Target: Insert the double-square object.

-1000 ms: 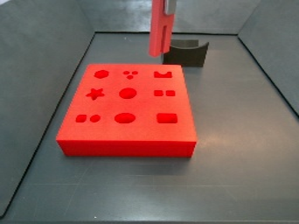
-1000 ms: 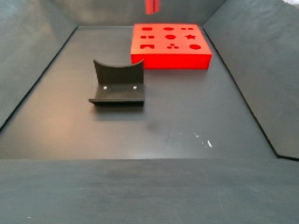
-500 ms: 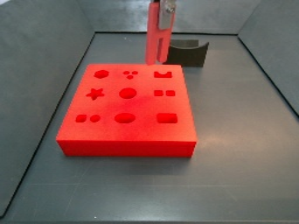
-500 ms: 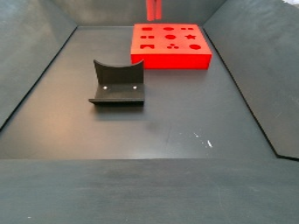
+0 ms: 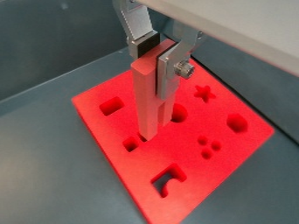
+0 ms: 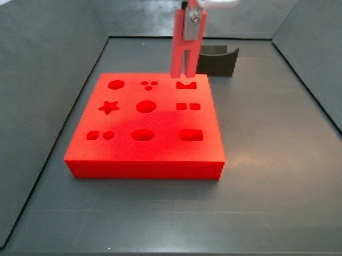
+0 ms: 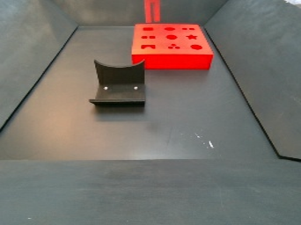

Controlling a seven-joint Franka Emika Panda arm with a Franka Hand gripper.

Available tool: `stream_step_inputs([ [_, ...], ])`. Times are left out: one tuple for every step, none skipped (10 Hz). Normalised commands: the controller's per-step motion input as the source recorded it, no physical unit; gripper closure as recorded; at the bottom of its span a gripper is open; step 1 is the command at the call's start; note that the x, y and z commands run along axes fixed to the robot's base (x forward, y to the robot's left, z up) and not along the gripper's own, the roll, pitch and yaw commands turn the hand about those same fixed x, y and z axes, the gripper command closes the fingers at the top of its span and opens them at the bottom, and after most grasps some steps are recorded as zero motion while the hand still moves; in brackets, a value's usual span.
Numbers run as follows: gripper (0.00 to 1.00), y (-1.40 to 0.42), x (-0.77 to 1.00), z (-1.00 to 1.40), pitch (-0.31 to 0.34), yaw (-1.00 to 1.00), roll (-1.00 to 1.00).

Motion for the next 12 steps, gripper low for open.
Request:
stream_step_inputs([
  [1.0,-0.01,0.35,-0.2,0.0,-0.75,0.0],
  [1.0,0.0,0.39,-0.18,0.0,-0.73,-0.05],
  [1.0,0.0,0.44,-0.15,0.0,-0.67,-0.08],
  [1.0,0.08,0.36,-0.22,-0.124,-0.52,-0.3],
  [1.0,0.0,0.17,-0.12,-0.217,-0.29,-0.3],
  [1.0,-0.04,0.0,0.0,-0.13,-0.09,-0.21],
  [1.0,-0.14,-0.03,0.0,-0.103,0.01,-0.19],
  [1.0,-0.14,-0.25,-0.11,-0.147,0.13,-0.23],
  [1.0,-0.12,-0.19,-0.21,-0.123,0.21,-0.18],
  [1.0,0.0,-0.11,-0.36,-0.127,0.21,-0.19],
  [1.0,0.0,-0.09,-0.39,-0.151,0.19,-0.2],
  [1.0,0.0,-0.15,-0.34,-0.141,0.13,-0.13],
])
